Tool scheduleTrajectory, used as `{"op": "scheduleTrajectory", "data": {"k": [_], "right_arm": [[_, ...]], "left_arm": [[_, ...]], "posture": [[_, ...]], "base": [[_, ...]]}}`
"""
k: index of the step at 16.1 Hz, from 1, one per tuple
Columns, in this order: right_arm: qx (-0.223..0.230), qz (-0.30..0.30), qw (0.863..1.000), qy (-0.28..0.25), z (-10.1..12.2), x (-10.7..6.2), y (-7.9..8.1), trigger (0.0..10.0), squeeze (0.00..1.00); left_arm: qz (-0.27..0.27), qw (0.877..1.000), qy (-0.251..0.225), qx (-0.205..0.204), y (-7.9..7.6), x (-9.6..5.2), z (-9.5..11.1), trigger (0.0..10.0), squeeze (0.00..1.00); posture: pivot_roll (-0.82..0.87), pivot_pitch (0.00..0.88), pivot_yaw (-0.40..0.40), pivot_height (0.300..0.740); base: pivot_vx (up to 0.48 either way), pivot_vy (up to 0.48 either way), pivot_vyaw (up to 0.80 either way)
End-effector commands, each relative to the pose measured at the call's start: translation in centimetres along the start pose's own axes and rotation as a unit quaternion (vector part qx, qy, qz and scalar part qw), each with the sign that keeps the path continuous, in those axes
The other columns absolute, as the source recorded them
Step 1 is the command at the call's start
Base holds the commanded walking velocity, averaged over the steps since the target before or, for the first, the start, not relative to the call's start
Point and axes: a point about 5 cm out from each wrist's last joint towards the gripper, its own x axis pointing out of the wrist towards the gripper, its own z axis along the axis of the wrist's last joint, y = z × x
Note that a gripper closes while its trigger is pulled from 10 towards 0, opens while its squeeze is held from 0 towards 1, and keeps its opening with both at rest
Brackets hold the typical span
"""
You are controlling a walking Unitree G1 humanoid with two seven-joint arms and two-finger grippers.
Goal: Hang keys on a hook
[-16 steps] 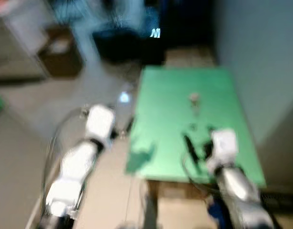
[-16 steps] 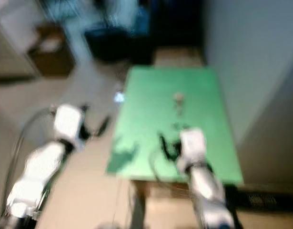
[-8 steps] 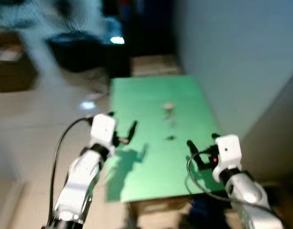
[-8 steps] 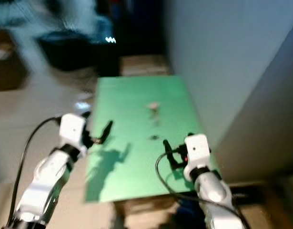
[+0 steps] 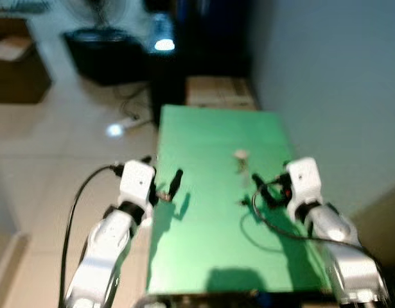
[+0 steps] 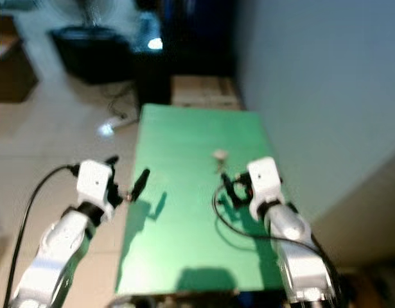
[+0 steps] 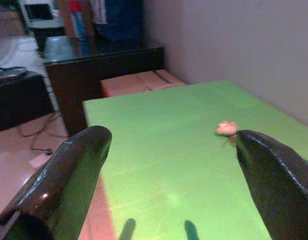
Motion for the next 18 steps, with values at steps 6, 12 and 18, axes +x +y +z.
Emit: {"op": "scheduleTrajectory", "data": {"k": [6,12,18], "right_arm": [[0.046,0.001,0.999,0.020,-1.3,2.1,-1.0,10.0,1.00],[0.040,-0.022,0.996,0.072,-3.4,4.9,-3.8,10.0,1.00],[0.060,-0.040,0.993,0.094,-3.8,6.2,-4.8,10.0,1.00]], "left_arm": [[-0.077,0.997,-0.006,0.016,-0.1,-1.2,1.6,10.0,0.00],[-0.130,0.991,0.000,0.014,-0.5,-1.5,2.6,10.0,0.00],[-0.162,0.986,0.003,0.031,-0.2,-2.7,3.8,10.0,0.00]], "posture": [[0.02,0.211,-0.021,0.740],[0.05,0.253,0.028,0.740],[0.12,0.283,0.043,0.740]], "base": [[0.000,0.000,0.00],[0.000,0.000,0.00],[0.000,0.000,0.00]]}}
